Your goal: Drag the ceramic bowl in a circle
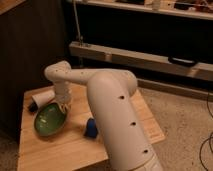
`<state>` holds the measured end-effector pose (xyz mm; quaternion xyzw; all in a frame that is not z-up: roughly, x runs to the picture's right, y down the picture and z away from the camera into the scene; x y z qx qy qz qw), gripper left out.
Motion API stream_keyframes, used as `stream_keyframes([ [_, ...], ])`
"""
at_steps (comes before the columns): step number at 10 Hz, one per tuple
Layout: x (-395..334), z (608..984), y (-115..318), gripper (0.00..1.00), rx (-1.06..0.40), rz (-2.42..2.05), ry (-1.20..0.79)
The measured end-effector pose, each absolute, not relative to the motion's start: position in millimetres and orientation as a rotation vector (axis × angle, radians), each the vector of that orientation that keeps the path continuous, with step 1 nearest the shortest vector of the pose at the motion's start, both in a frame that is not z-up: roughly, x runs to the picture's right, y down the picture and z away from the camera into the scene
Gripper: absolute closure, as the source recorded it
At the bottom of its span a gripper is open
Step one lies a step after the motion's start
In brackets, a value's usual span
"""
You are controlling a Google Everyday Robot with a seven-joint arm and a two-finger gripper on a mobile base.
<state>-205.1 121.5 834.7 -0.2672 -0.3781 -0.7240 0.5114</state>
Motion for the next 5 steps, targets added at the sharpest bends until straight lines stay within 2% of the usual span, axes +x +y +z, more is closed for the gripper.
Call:
stream_keyframes([
  [5, -92, 814, 127, 0.94, -0.737, -1.763, -0.797],
])
